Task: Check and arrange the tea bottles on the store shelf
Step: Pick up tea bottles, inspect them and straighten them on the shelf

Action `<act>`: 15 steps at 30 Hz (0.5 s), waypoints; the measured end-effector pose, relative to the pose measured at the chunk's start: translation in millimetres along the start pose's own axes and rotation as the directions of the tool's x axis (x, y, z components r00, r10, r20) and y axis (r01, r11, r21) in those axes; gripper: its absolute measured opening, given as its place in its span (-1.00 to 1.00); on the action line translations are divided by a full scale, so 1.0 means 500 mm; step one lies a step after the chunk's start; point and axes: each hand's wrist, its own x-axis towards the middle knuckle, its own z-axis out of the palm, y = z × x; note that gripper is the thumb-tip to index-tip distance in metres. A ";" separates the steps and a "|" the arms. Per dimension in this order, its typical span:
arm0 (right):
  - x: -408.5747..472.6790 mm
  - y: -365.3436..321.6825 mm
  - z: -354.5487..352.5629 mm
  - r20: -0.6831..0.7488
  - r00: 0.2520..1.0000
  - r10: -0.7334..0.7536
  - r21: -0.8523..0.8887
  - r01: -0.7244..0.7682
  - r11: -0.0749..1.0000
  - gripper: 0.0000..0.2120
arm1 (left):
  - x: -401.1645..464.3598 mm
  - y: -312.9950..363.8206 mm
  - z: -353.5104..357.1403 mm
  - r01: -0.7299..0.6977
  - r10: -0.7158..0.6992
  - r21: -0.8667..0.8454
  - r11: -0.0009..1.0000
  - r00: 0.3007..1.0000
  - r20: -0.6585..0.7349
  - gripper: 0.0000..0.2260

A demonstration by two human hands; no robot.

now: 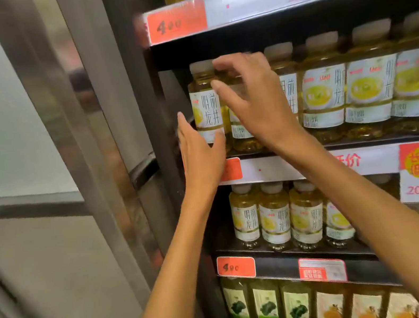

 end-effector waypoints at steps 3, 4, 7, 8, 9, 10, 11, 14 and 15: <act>0.033 0.011 0.022 -0.034 0.997 -0.075 -0.392 0.056 0.918 -0.63 | 0.027 0.002 -0.001 0.091 -0.087 -0.078 0.993 0.994 0.063 -0.23; 0.041 0.007 0.027 -0.010 0.997 -0.074 -0.479 0.060 0.876 -0.60 | 0.031 0.004 0.000 0.090 -0.084 -0.087 0.992 0.993 0.079 -0.25; 0.048 0.015 0.049 0.074 0.994 -0.076 -0.625 0.106 0.773 -0.43 | 0.019 -0.002 0.011 -0.027 0.028 -0.035 0.999 0.999 0.044 -0.36; 0.047 0.018 0.053 0.083 0.994 -0.074 -0.646 0.110 0.756 -0.40 | 0.014 -0.004 0.014 -0.062 0.062 -0.027 0.998 0.998 0.008 -0.38; 0.046 0.019 0.057 0.086 0.993 -0.075 -0.655 0.113 0.747 -0.38 | 0.010 -0.007 0.017 -0.085 0.084 -0.021 0.996 0.996 -0.027 -0.38; 0.043 0.019 0.060 0.094 0.994 -0.059 -0.658 0.106 0.745 -0.38 | 0.006 -0.010 0.019 -0.100 0.099 -0.023 0.995 0.993 -0.059 -0.39; 0.039 0.019 0.063 0.101 0.994 -0.038 -0.647 0.095 0.756 -0.39 | 0.001 -0.011 0.022 -0.113 0.110 -0.025 0.993 0.990 -0.088 -0.38; 0.029 0.016 0.062 0.055 0.998 -0.033 -0.558 0.058 0.828 -0.43 | -0.021 -0.013 0.031 -0.151 0.148 -0.004 0.988 0.972 -0.182 -0.36; 0.025 0.011 0.059 0.023 0.999 -0.042 -0.509 0.048 0.859 -0.43 | -0.029 -0.014 0.033 -0.164 0.162 0.010 0.986 0.962 -0.219 -0.35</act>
